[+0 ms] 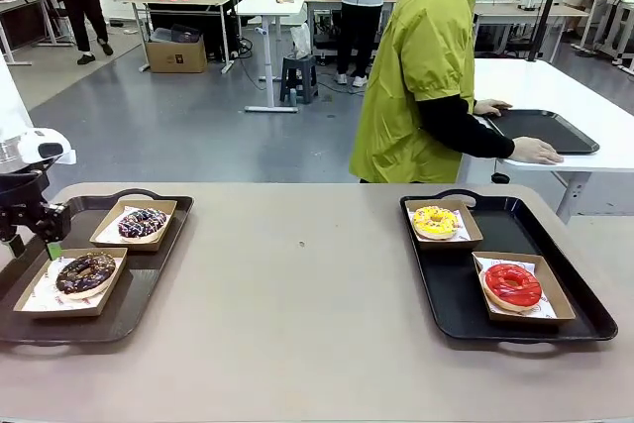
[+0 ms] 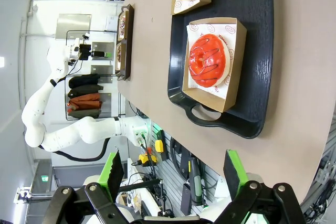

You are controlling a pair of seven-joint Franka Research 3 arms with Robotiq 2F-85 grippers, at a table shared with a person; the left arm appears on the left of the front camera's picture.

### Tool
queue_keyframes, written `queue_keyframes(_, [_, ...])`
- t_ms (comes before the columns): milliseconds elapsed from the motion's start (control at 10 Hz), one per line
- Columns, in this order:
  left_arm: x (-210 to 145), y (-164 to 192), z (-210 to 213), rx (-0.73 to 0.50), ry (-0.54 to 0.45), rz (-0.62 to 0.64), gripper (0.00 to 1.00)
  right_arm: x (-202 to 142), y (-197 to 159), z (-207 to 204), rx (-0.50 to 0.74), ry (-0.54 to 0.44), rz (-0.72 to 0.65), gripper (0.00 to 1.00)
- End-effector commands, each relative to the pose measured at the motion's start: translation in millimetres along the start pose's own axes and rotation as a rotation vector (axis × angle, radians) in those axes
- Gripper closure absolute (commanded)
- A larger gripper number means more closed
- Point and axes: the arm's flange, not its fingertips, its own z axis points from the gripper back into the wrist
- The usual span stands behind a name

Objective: Individually package the donuts and arrange them on the tray.
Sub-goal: Place the picked Paper togo box on the Handle tray.

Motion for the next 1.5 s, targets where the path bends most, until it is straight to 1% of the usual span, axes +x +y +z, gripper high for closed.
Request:
queue_keyframes(0, [-3, 2, 6, -0.034, -0.004, -0.027, 0.20, 0, 1, 0, 0.012, -0.003, 0.009, 0.00])
queue_keyframes(100, [-6, 3, 9, -0.069, -0.015, -0.047, 0.09, 0, 1, 0, 0.012, -0.003, 0.009, 0.00])
queue_keyframes(200, [-8, 12, 23, -0.178, -0.048, -0.081, 0.09, 0, 1, 0, 0.012, -0.003, 0.009, 0.00])
queue_keyframes(300, [-9, 29, 41, -0.317, -0.101, -0.082, 0.09, 0, 1, 0, 0.012, -0.003, 0.009, 0.00])
queue_keyframes(400, [-11, 53, 59, -0.473, -0.146, -0.101, 0.09, 0, 1, 0, 0.012, -0.003, 0.009, 0.00])
queue_keyframes(500, [-14, 77, 73, -0.593, -0.189, -0.103, 0.09, 0, 1, 0, 0.012, -0.003, 0.009, 0.00])
queue_keyframes(700, [-14, 134, 88, -0.770, -0.209, -0.075, 0.09, 0, 1, 0, 0.012, -0.003, 0.009, 0.00])
queue_keyframes(800, [-14, 164, 89, -0.878, -0.200, -0.046, 0.09, 0, 1, 0, 0.012, -0.003, 0.009, 0.00])
queue_keyframes(1000, [-14, 219, 73, -1.073, -0.153, 0.035, 0.09, 0, 1, 0, 0.012, -0.003, 0.009, 0.00])
queue_keyframes(1200, [-17, 254, 48, -1.214, -0.147, 0.051, 0.09, 0, 1, 0, 0.012, -0.003, 0.009, 0.00])
queue_keyframes(1400, [-23, 274, 25, -1.309, -0.175, 0.027, 0.09, 0, 1, 0, 0.012, -0.003, 0.009, 0.00])
